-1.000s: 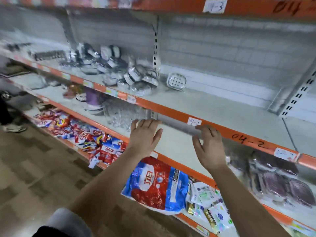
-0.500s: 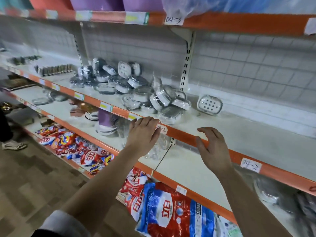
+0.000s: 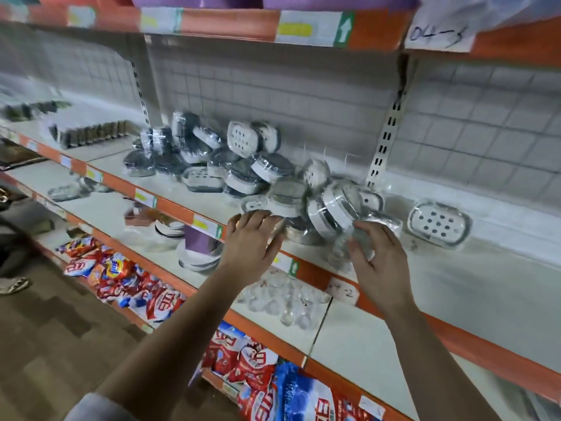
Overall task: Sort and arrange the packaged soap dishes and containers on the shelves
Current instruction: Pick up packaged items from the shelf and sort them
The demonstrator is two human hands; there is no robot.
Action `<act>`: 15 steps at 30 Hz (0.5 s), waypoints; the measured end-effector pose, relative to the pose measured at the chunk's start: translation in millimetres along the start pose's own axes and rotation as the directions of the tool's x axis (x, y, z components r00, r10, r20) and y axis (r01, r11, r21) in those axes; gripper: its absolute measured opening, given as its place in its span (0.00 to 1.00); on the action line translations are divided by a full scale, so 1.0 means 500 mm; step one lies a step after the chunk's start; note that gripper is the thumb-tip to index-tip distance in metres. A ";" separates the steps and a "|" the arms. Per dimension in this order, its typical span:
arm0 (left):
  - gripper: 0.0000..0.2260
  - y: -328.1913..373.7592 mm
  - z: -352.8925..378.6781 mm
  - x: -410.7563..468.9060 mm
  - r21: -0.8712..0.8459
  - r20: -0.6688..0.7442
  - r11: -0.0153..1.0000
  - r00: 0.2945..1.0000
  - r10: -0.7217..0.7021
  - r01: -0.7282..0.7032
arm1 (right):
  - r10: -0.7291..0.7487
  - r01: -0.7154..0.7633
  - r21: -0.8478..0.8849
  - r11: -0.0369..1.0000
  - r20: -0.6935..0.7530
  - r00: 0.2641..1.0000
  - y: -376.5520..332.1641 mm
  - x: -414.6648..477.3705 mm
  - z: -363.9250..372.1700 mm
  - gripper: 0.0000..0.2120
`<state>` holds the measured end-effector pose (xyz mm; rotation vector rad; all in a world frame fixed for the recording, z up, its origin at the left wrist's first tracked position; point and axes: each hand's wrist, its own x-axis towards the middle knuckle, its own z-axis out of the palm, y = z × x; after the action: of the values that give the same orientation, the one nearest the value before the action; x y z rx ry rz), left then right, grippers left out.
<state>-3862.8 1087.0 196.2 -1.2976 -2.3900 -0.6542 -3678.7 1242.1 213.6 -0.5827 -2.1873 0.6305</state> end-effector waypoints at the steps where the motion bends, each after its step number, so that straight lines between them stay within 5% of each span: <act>1: 0.22 -0.029 0.002 0.013 -0.009 -0.013 1.000 1.000 -0.001 0.000 | 0.003 -0.003 0.026 1.000 -0.012 1.000 -0.011 0.015 0.023 0.12; 7: 0.22 -0.206 0.018 0.107 -0.044 -0.046 0.999 0.999 -0.015 0.013 | 0.059 -0.049 0.132 0.990 -0.079 0.995 -0.086 0.117 0.165 0.12; 15: 0.24 -0.352 0.071 0.275 -0.085 0.054 0.991 0.992 0.110 -0.105 | 0.083 -0.092 -0.039 0.995 -0.187 0.979 -0.147 0.256 0.337 0.17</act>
<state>-4087.0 1117.6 194.3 -1.4874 -2.3411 -0.6980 -3901.0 1218.4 230.3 -0.7369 -2.0158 0.5481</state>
